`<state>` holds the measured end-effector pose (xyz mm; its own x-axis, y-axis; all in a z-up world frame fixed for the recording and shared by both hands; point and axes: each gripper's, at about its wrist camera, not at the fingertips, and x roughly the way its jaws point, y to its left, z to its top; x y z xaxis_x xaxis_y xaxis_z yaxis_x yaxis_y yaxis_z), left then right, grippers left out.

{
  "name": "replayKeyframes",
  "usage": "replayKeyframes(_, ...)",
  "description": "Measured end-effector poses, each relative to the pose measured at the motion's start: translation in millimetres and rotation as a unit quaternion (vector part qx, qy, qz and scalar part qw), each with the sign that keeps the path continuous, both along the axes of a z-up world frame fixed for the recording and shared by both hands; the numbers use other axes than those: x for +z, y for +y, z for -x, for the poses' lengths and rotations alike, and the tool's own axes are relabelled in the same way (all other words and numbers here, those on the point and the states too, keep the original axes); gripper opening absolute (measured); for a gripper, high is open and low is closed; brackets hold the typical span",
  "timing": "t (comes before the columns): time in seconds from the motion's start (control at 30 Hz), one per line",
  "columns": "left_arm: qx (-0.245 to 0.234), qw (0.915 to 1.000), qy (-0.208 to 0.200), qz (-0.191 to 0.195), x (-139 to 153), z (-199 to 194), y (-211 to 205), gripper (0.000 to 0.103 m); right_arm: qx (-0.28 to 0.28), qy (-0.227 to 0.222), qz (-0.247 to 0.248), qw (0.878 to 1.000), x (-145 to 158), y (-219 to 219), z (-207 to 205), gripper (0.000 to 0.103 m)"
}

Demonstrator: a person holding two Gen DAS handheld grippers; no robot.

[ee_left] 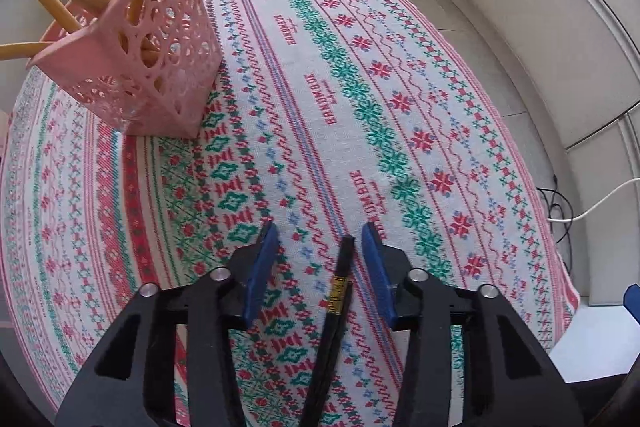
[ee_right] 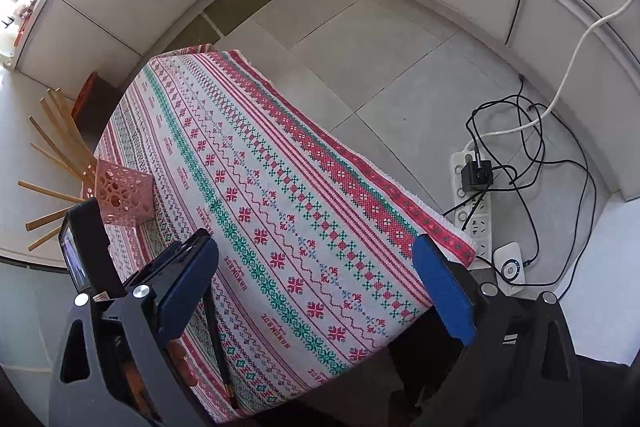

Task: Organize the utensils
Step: 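Lower the left tool and grasp a black chopstick from the table, then lift the black chopstick with the left tool while the right tool grasps the other black chopstick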

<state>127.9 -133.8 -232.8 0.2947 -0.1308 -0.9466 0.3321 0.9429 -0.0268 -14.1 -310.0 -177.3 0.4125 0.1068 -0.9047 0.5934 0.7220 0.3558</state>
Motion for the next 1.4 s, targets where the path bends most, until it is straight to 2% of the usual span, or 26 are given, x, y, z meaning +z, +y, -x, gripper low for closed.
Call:
replayKeyframes(0.1, -0.003, 1.0000, 0.001, -0.006, -0.5, -2.6, 3.7, 0.032, 0.001, 0.003, -0.003, 1.000, -1.6, 0.5, -0.9, 0.095)
replayKeyframes(0.27, -0.010, 0.9999, 0.001, -0.006, -1.4, 3.8, 19.3, 0.030, 0.008, 0.012, 0.001, 1.000, -5.1, 7.3, -5.1, 0.095)
replayKeyframes(0.33, -0.015, 0.9998, -0.005, -0.013, 0.2, 9.5, 25.0, 0.014, 0.015, 0.015, 0.002, 1.000, -6.9, 13.3, -7.9, 0.095)
replayKeyframes(0.4, -0.014, 0.9998, -0.007, -0.011, 1.1, 11.0, 33.6, 0.007, 0.025, 0.020, 0.008, 0.999, -8.6, 22.4, -11.3, 0.095)
replayKeyframes(0.67, 0.012, 0.9997, -0.020, 0.004, 19.9, 20.5, 92.3, 0.006, 0.089, 0.064, 0.028, 0.994, -29.7, 76.5, -36.4, 0.094)
replayKeyframes(0.9, 0.048, 0.9951, -0.072, 0.048, 76.7, 40.0, 149.2, 0.006, 0.152, 0.104, 0.050, 0.982, -57.0, 142.4, -71.3, 0.094)
replayKeyframes(0.97, 0.058, 0.9925, -0.090, 0.059, 92.6, 44.3, 160.4, 0.006, 0.169, 0.115, 0.044, 0.978, -66.4, 159.5, -78.5, 0.087)
replayKeyframes(1.0, 0.062, 0.9909, -0.099, 0.066, 100.6, 47.2, 167.4, 0.006, 0.181, 0.123, 0.042, 0.975, -72.0, 169.0, -81.7, 0.076)
replayKeyframes(1.03, 0.065, 0.9898, -0.106, 0.069, 104.8, 42.2, 158.7, 0.006, 0.190, 0.133, 0.055, 0.971, -76.3, 178.2, -84.1, 0.067)
replayKeyframes(1.07, 0.068, 0.9884, -0.114, 0.073, 111.1, 43.8, 163.4, 0.006, 0.192, 0.125, 0.080, 0.970, -74.2, 185.2, -85.0, 0.061)
replayKeyframes(1.1, 0.069, 0.9874, -0.121, 0.076, 115.5, 42.8, 164.7, 0.006, 0.199, 0.123, 0.103, 0.967, -73.2, 193.1, -86.7, 0.046)
replayKeyframes(1.13, 0.069, 0.9866, -0.126, 0.078, 117.6, 44.3, 164.8, 0.006, 0.200, 0.112, 0.095, 0.969, -72.5, 196.0, -87.2, 0.029)
replayKeyframes(1.17, 0.069, 0.9857, -0.129, 0.083, 120.9, 45.2, 167.9, 0.006, 0.198, 0.109, 0.092, 0.970, -71.8, 197.3, -87.8, 0.023)
replayKeyframes(1.2, 0.069, 0.9853, -0.130, 0.087, 121.8, 44.2, 169.3, 0.006, 0.194, 0.103, 0.083, 0.972, -71.9, 196.9, -88.2, 0.010)
replayKeyframes(1.23, 0.069, 0.9849, -0.132, 0.089, 123.4, 44.7, 169.6, 0.006, 0.191, 0.096, 0.076, 0.974, -72.2, 196.0, -87.9, 0.005)
replayKeyframes(1.4, 0.062, 0.9812, -0.147, 0.109, 137.0, 52.3, 173.8, 0.006, 0.162, 0.040, 0.020, 0.986, -54.8, 167.0, -72.6, 0.005)
